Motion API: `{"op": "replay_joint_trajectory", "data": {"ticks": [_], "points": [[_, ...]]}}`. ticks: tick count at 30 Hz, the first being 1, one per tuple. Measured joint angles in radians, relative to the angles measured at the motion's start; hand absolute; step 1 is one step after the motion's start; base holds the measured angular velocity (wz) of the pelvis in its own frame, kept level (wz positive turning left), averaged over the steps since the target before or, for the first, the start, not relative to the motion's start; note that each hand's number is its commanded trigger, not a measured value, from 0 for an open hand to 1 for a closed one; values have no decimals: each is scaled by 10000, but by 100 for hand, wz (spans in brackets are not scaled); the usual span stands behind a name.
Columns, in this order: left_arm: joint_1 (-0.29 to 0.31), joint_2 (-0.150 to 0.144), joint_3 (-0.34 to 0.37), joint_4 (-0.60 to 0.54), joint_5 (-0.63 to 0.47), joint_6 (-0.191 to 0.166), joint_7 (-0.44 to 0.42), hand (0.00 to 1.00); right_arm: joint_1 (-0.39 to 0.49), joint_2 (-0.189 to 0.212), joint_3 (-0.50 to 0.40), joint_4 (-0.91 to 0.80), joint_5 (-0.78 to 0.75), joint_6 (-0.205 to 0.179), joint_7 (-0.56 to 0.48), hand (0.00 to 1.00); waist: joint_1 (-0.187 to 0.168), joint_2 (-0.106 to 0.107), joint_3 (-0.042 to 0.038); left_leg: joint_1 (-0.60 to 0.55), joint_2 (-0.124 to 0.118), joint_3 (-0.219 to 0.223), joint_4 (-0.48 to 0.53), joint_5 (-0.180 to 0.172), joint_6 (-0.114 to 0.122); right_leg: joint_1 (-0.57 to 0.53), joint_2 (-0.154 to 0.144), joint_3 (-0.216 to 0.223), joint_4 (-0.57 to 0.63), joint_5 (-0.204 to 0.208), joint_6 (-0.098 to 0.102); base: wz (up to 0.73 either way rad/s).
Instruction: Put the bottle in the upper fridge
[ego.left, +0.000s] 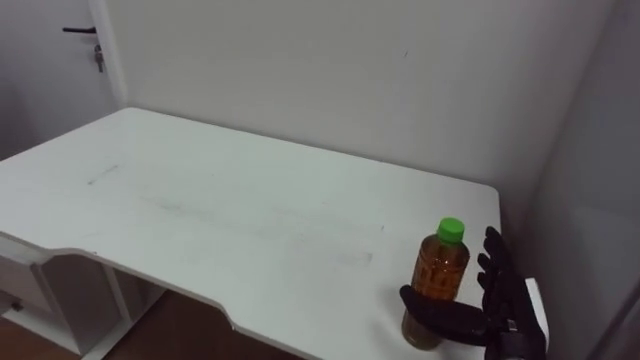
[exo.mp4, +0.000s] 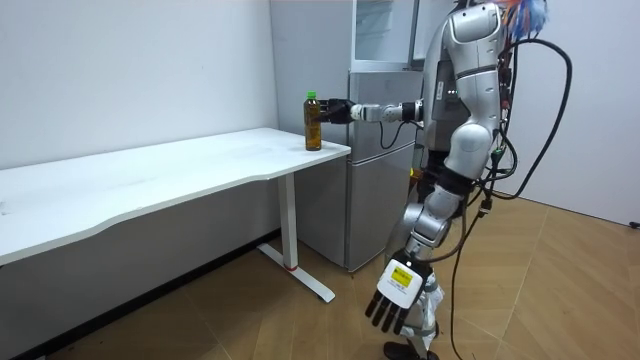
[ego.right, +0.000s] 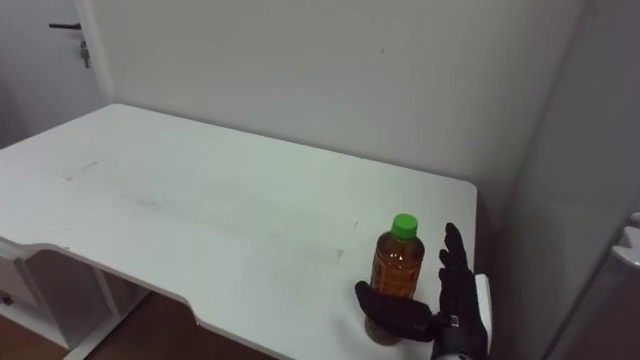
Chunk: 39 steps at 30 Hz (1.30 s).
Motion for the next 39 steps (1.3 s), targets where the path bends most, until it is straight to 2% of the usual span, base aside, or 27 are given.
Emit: {"op": "replay_joint_trajectory", "data": {"ticks": [5, 10, 19, 22, 34, 39], "points": [[126, 0, -13, 6, 0, 6, -62, 0, 1, 1, 1, 237, 3, 0, -18, 0, 3, -1, -3, 2, -29, 0, 27, 13, 21, 7, -13, 63, 6, -1, 1, 0], [137, 0, -18, 7, 3, 35, -154, 0, -1, -2, 0, 433, 136, -1, -186, 0, 0, 1, -6, -42, -68, -4, 62, 30, 52, 11, -69, -84, -12, 1, 1, 0], [9, -4, -216, -18, -201, 288, -155, 0, -176, -2, 1, 1907, 1279, 1, -288, 0, 121, 0, -6, -6, -114, -23, -8, 55, 90, -29, -118, -68, -10, 1, 0, 0], [-49, -13, -212, -21, -202, 327, -146, 0, -242, 0, -1, 2113, 1221, 11, -267, 0, 189, 2, -7, -18, -117, -23, -22, 56, 93, -13, -157, -267, -18, 0, 0, 0], [-105, -21, -416, -17, -200, 565, -155, 0, -925, -25, 3, 2982, 1143, 42, -203, 0, 218, -22, -6, -83, -267, -55, -2, 125, 216, -10, -328, -500, -1, 0, 13, 1], [-107, -37, -513, -19, -200, 687, -155, 0, -977, 55, 8, 2981, 534, 126, -189, 0, 291, -20, -3, -144, -328, -231, -1, 168, 250, -18, -368, -493, -1, 4, 22, 12]]}}
